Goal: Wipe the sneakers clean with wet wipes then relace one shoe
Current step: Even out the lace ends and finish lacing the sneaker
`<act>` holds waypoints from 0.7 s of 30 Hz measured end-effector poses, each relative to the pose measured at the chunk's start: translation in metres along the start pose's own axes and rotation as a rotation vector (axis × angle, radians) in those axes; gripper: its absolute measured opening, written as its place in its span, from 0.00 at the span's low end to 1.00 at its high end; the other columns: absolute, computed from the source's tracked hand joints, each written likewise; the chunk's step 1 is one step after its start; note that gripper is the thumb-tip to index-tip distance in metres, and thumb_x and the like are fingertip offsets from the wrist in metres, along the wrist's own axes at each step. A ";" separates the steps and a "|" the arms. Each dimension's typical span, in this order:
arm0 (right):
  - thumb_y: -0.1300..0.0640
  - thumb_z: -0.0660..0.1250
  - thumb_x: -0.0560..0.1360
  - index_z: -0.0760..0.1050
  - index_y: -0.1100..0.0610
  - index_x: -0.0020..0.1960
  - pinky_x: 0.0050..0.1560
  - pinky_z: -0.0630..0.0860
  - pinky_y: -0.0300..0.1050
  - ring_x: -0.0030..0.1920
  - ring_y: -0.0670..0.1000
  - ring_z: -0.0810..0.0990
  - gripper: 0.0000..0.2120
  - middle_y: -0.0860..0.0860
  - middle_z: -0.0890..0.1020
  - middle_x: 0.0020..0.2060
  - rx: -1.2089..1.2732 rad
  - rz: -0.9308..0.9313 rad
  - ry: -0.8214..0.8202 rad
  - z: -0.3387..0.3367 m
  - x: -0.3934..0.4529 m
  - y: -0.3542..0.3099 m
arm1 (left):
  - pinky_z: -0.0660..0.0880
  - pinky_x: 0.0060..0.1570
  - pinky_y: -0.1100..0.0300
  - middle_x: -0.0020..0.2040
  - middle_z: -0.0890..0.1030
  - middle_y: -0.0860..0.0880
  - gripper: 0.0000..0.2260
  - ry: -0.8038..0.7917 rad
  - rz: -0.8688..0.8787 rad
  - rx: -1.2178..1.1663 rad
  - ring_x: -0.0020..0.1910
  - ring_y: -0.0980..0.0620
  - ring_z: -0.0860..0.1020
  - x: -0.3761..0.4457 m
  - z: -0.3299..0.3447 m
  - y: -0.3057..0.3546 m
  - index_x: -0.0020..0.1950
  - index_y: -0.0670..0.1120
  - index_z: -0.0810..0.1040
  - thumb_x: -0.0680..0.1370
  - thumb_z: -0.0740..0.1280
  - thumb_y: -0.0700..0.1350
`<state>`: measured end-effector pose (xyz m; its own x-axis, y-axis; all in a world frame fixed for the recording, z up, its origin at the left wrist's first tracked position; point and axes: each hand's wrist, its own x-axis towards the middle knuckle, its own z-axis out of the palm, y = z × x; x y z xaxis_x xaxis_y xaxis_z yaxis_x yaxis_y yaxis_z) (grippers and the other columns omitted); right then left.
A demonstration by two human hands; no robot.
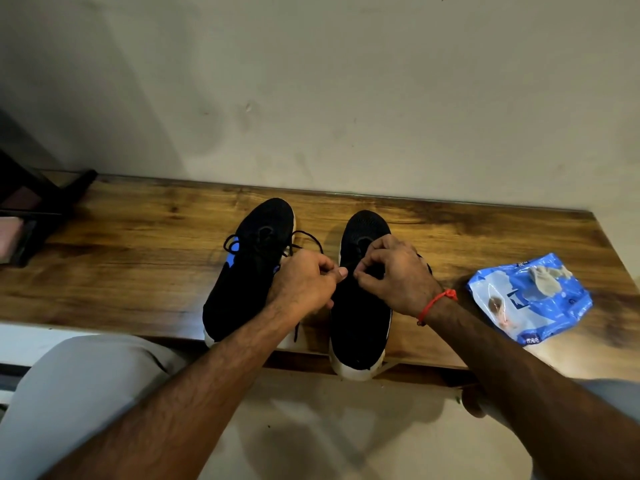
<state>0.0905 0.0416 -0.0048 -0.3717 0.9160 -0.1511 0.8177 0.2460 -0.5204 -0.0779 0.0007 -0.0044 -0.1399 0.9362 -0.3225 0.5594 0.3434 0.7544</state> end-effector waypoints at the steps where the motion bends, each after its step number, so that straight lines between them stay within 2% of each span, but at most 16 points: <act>1: 0.44 0.70 0.74 0.75 0.40 0.43 0.61 0.69 0.59 0.61 0.49 0.66 0.04 0.42 0.70 0.54 -0.021 0.020 0.009 0.001 -0.001 -0.002 | 0.74 0.26 0.66 0.42 0.85 0.52 0.05 0.000 0.005 0.011 0.32 0.57 0.84 0.000 0.000 0.000 0.49 0.52 0.82 0.80 0.70 0.51; 5: 0.42 0.68 0.75 0.73 0.39 0.43 0.62 0.67 0.58 0.62 0.49 0.66 0.05 0.42 0.68 0.53 -0.073 0.064 0.038 0.004 -0.002 -0.007 | 0.80 0.30 0.60 0.45 0.85 0.52 0.06 -0.003 0.016 0.001 0.33 0.57 0.85 -0.002 0.001 0.002 0.52 0.51 0.83 0.81 0.69 0.51; 8: 0.45 0.70 0.74 0.74 0.40 0.42 0.63 0.64 0.57 0.62 0.49 0.66 0.05 0.42 0.69 0.53 -0.043 0.056 0.051 0.005 -0.002 -0.005 | 0.82 0.31 0.56 0.49 0.84 0.50 0.09 -0.018 0.000 -0.105 0.35 0.52 0.86 -0.005 0.000 0.003 0.57 0.48 0.82 0.83 0.65 0.50; 12: 0.49 0.73 0.73 0.73 0.38 0.35 0.63 0.68 0.61 0.61 0.49 0.69 0.12 0.40 0.71 0.49 0.124 0.062 0.055 0.006 0.000 0.002 | 0.76 0.24 0.62 0.54 0.82 0.49 0.10 -0.034 -0.135 -0.297 0.33 0.52 0.84 -0.007 0.003 0.001 0.61 0.45 0.80 0.83 0.65 0.47; 16: 0.49 0.74 0.72 0.73 0.38 0.34 0.62 0.69 0.63 0.62 0.50 0.69 0.13 0.40 0.72 0.49 0.129 0.059 0.047 0.005 0.003 0.003 | 0.75 0.23 0.63 0.49 0.82 0.48 0.07 -0.083 -0.227 -0.371 0.31 0.55 0.81 -0.007 0.007 0.004 0.57 0.45 0.81 0.83 0.66 0.46; 18: 0.45 0.71 0.72 0.73 0.38 0.37 0.62 0.69 0.64 0.61 0.51 0.70 0.09 0.41 0.73 0.49 0.145 0.051 0.052 0.005 0.004 0.003 | 0.75 0.24 0.64 0.47 0.81 0.48 0.06 -0.050 -0.218 -0.342 0.34 0.55 0.80 -0.007 0.009 0.005 0.55 0.47 0.81 0.83 0.66 0.47; 19: 0.40 0.68 0.71 0.72 0.37 0.40 0.61 0.69 0.63 0.60 0.51 0.71 0.05 0.40 0.74 0.48 0.167 0.038 0.059 0.005 0.003 0.003 | 0.74 0.24 0.64 0.47 0.81 0.48 0.06 -0.020 -0.201 -0.321 0.36 0.55 0.80 -0.006 0.009 0.005 0.54 0.47 0.81 0.83 0.66 0.47; 21: 0.32 0.60 0.71 0.72 0.34 0.49 0.61 0.69 0.59 0.57 0.50 0.71 0.11 0.40 0.75 0.48 0.201 0.000 0.054 0.005 0.002 0.005 | 0.74 0.25 0.63 0.48 0.81 0.48 0.06 0.035 -0.158 -0.282 0.38 0.53 0.80 -0.004 0.009 0.003 0.52 0.47 0.80 0.82 0.66 0.48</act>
<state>0.0915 0.0428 -0.0119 -0.3430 0.9331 -0.1083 0.7114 0.1827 -0.6786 -0.0684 -0.0025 -0.0062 -0.2378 0.8702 -0.4316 0.2806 0.4869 0.8271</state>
